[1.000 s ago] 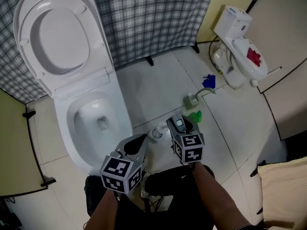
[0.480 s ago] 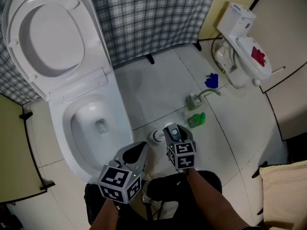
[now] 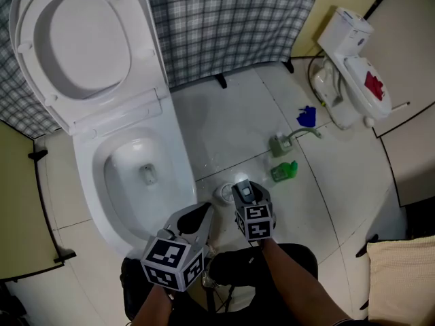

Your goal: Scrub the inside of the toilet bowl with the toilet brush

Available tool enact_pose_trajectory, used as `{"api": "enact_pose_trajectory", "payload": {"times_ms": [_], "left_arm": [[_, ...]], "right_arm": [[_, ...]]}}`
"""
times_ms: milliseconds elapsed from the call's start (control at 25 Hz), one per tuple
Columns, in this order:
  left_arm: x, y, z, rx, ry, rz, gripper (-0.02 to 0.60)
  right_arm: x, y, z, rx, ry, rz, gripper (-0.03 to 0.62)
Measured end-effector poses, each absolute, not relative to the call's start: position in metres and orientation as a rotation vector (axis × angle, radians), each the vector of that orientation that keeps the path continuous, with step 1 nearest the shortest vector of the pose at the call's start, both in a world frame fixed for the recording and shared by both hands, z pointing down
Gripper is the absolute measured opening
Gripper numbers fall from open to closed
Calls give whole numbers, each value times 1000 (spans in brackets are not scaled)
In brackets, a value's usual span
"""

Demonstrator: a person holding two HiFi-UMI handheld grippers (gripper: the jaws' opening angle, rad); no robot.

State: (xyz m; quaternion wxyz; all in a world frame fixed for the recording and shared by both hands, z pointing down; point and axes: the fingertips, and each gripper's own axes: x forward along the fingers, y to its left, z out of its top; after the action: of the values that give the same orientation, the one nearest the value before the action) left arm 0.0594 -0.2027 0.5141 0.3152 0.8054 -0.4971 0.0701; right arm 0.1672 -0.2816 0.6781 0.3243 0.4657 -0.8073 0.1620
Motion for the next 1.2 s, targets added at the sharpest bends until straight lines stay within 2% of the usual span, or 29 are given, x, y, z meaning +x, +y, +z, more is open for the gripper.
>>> {"api": "enact_pose_trajectory", "payload": {"times_ms": [560, 640, 680, 880, 1080, 1120, 1200], "left_arm": [[54, -198, 519, 2093, -1330, 176, 9], [50, -200, 517, 2089, -1343, 168, 9], [48, -201, 516, 2089, -1348, 165, 9], [37, -199, 509, 2080, -1388, 157, 9], [26, -190, 481, 2112, -1443, 121, 9], [23, -188, 475, 2123, -1455, 113, 9], [12, -181, 467, 2143, -1479, 94, 9]], "right_arm": [[169, -276, 692, 1241, -2096, 463, 213], [167, -277, 687, 1244, -2121, 487, 282], [167, -278, 682, 1250, -2132, 491, 282], [164, -280, 641, 1302, -2230, 507, 282], [151, -282, 558, 1340, -2438, 490, 282], [144, -280, 540, 1322, -2481, 458, 278], [127, -275, 508, 1284, -2549, 360, 196]]}}
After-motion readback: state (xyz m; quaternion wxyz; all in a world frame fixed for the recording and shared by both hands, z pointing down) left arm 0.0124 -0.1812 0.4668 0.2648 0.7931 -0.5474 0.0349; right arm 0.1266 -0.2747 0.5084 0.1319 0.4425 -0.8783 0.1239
